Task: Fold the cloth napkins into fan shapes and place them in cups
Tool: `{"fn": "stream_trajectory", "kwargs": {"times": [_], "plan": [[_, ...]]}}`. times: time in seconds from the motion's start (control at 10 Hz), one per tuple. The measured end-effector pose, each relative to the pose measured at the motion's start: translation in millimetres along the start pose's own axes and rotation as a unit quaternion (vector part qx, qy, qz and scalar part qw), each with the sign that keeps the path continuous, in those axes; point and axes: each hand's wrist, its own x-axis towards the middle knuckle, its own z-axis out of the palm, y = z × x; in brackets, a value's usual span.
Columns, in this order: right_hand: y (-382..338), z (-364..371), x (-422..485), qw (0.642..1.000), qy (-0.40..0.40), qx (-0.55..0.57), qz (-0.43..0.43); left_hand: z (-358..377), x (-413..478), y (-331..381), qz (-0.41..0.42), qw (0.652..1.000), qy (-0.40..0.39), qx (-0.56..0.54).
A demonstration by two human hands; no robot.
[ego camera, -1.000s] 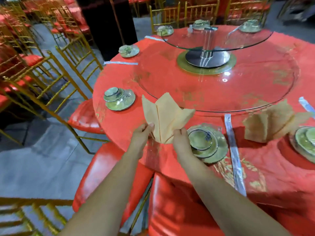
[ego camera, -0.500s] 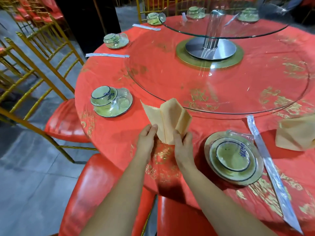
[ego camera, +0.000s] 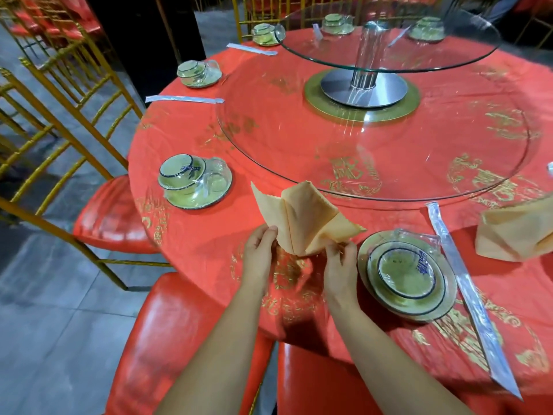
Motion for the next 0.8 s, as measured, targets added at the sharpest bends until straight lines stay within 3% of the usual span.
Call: {"fn": "stream_trajectory", "kwargs": {"times": [0.3, 0.8], "plan": [[0, -1, -3, 0.999, -0.021, 0.021, -0.024, 4, -6, 10, -0.018, 0.999, 0.012, -0.027], [-14, -10, -26, 0.998, -0.052, -0.037, 0.011, -5, -21, 14, -0.013, 0.999, 0.041, -0.019]]}}
